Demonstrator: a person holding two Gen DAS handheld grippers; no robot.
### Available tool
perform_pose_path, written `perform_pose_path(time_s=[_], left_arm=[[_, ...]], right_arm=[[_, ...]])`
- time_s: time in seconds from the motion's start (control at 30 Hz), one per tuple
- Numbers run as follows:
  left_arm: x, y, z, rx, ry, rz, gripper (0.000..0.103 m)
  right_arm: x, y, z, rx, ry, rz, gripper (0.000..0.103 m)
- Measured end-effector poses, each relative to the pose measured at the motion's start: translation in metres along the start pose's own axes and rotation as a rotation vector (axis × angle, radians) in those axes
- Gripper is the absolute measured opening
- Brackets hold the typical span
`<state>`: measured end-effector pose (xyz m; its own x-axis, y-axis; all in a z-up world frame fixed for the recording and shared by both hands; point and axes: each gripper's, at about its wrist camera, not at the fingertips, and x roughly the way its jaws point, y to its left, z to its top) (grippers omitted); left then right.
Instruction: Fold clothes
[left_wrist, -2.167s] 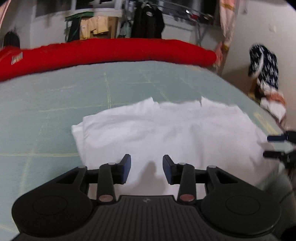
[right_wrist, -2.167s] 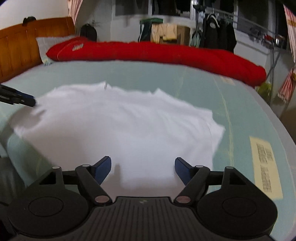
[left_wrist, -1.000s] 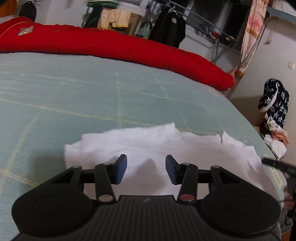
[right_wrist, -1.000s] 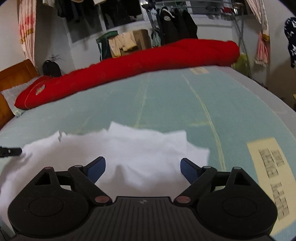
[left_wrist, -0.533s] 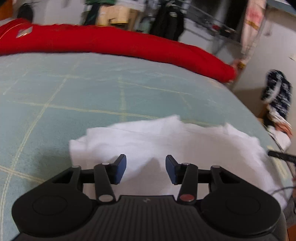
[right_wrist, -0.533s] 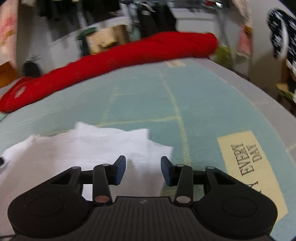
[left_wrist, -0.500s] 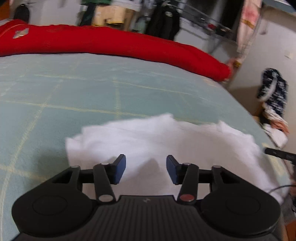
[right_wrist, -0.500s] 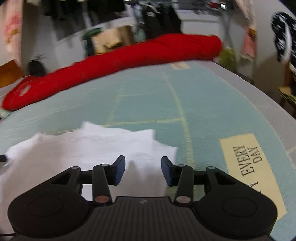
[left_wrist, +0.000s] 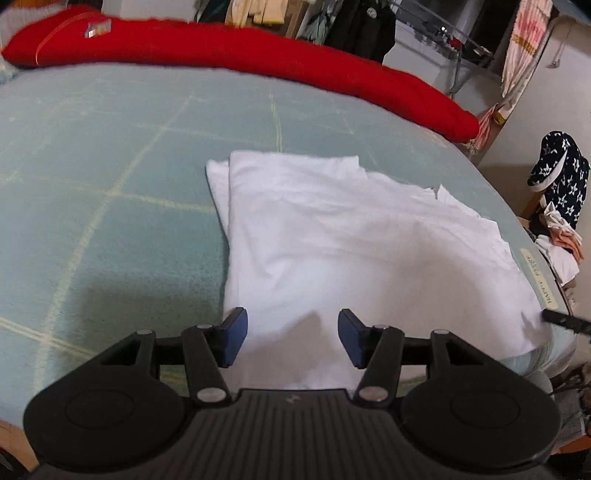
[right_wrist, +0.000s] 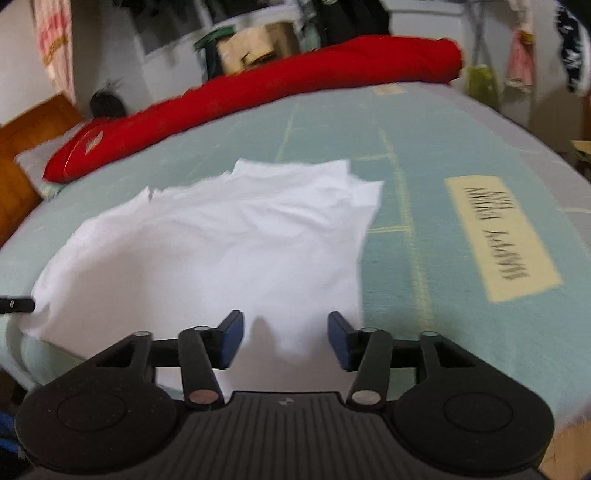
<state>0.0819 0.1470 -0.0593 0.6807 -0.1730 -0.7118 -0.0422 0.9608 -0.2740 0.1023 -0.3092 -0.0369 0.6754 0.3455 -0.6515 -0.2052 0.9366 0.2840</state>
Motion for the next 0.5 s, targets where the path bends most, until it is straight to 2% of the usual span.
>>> perform_pose_path(time_s=[0.07, 0.2, 0.3, 0.4, 0.5], left_arm=[[-0.006, -0.008, 0.000, 0.027, -0.020, -0.002, 0.059], [-0.005, -0.024, 0.000, 0.057, -0.025, -0.060, 0.060], [-0.002, -0.035, 0.000, 0.071, -0.012, -0.082, 0.061], [0.001, -0.045, -0.002, 0.077, 0.007, -0.103, 0.062], [0.002, -0.055, -0.005, 0.101, 0.020, -0.089, 0.063]], right_arm=[[-0.016, -0.012, 0.000, 0.064, -0.039, 0.021, 0.067], [-0.028, -0.040, -0.001, 0.216, -0.074, 0.112, 0.076], [-0.018, -0.065, -0.008, 0.354, -0.055, 0.193, 0.076], [-0.007, -0.084, -0.016, 0.470, -0.033, 0.312, 0.077], [-0.001, -0.086, -0.019, 0.495, -0.008, 0.370, 0.080]])
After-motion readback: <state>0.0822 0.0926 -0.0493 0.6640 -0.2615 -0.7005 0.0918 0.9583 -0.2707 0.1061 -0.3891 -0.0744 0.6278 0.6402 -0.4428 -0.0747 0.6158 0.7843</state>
